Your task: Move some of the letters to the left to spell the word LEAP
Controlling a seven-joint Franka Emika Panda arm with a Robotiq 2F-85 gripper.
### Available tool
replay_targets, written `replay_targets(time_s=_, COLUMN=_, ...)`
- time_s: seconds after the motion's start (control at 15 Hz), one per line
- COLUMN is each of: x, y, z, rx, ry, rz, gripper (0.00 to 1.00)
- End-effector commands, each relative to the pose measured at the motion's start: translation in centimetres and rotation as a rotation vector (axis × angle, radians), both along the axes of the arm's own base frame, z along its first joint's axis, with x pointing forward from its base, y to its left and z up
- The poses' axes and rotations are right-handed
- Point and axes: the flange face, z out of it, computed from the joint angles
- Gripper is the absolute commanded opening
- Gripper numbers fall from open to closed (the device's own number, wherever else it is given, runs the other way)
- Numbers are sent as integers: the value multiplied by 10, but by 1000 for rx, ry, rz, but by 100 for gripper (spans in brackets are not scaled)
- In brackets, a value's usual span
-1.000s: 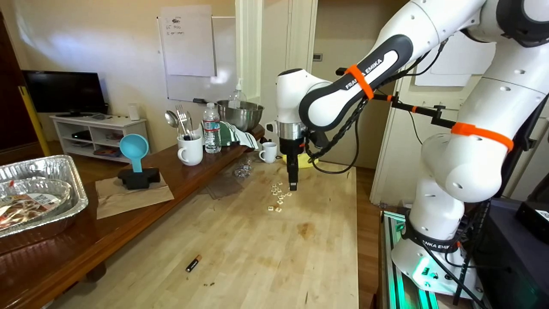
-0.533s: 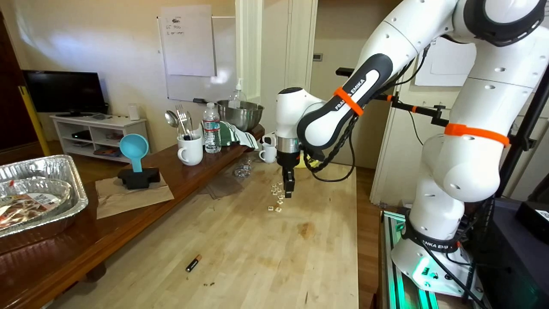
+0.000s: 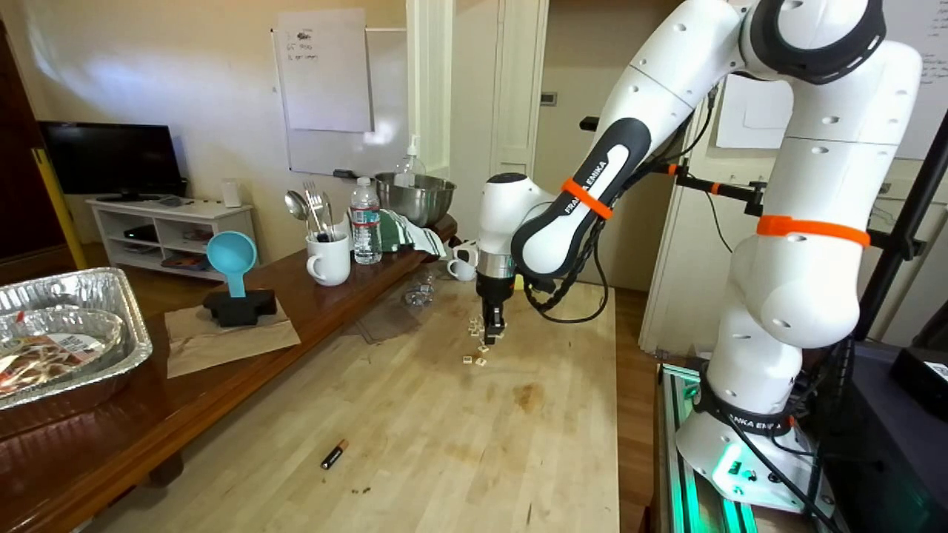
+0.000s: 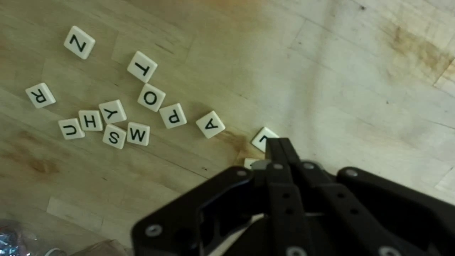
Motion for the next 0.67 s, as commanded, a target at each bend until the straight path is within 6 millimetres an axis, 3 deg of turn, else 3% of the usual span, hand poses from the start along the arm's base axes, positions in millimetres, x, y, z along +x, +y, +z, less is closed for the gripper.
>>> replay_targets(time_s=0.0, x=0, y=-7, z=-19, rx=1, ry=-23, rz=30, gripper=0)
replay_targets(time_s=0.6, x=7, y=-11, z=-45, rx=0, ry=-46, rz=42, gripper=0)
